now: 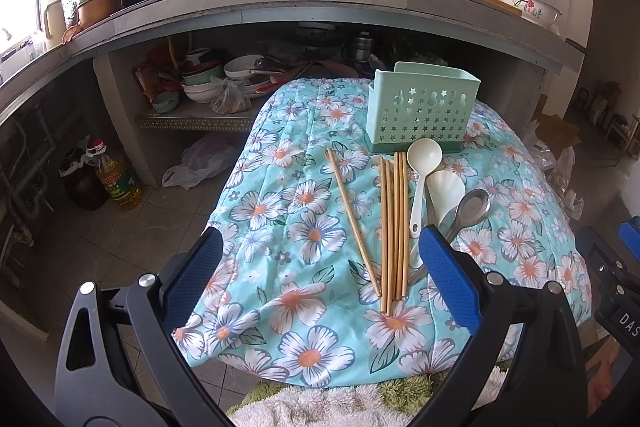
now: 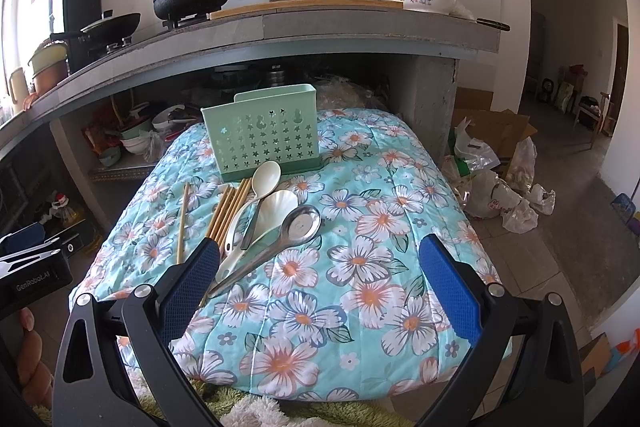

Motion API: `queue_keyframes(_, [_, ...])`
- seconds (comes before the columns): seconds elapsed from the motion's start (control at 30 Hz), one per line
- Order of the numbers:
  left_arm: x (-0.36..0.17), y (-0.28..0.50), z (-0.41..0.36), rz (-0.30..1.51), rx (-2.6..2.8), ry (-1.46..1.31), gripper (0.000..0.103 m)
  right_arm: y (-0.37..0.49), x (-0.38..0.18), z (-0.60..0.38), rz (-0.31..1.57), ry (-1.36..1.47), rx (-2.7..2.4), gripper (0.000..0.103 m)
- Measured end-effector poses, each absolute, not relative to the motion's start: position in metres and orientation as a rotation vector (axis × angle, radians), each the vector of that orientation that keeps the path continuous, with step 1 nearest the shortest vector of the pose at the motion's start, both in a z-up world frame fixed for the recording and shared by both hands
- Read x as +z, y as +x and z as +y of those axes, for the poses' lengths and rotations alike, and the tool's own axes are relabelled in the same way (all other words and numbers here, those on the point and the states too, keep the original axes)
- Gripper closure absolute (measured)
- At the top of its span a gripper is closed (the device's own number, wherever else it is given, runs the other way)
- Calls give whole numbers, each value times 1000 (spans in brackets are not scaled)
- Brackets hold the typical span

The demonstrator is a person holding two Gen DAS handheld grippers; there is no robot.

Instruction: Organize utensils

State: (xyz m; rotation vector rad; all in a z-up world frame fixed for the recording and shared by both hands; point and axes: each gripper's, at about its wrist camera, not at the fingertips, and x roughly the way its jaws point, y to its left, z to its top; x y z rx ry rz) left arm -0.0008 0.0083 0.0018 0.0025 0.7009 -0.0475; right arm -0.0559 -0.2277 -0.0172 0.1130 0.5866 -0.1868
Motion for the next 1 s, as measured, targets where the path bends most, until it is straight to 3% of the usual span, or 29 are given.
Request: queue_keyframes(1.0, [-3, -2, 7, 704, -48, 4, 8, -55, -19, -228, 591, 118, -183, 6])
